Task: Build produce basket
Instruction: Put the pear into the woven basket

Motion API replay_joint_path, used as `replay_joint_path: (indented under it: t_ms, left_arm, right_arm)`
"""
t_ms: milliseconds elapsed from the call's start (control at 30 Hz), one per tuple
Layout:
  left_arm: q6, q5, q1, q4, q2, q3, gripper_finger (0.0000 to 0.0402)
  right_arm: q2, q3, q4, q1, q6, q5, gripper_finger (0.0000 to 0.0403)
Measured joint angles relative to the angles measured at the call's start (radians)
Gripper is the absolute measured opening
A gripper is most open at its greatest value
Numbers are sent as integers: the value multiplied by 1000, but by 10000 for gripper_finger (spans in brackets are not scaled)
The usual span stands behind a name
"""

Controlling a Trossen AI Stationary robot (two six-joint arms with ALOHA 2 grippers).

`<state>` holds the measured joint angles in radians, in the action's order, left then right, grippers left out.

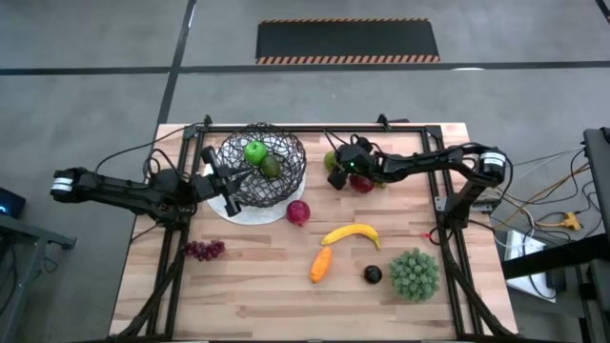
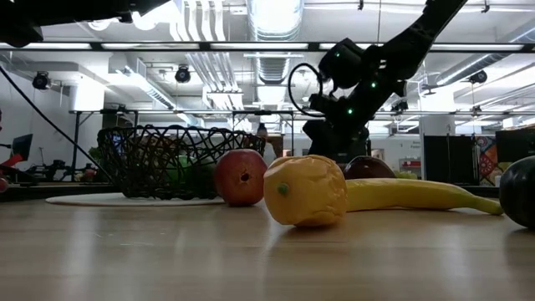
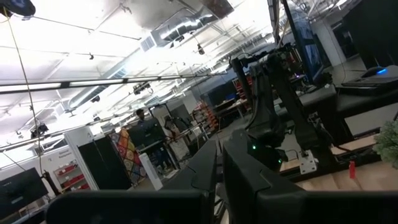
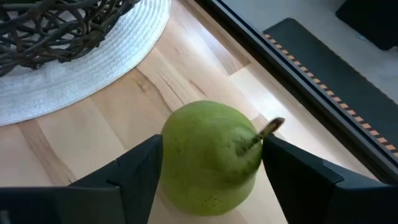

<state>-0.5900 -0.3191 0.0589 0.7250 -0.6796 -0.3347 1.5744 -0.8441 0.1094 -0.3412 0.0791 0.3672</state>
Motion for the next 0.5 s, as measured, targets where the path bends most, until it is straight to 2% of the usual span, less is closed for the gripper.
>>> replay_joint_path:
  t_ms: [100,333,500]
  left_arm:
    - [0,0,0,0,0,0,10]
    - [-1,0,0,0,0,0,10]
    - [-1,0,0,0,0,0,10]
  right_arm:
    - [11,-5,2,0,0,0,221]
    - [11,-6,0,0,19,0,114]
    - [-6,-9,-4,0,24,-2,114]
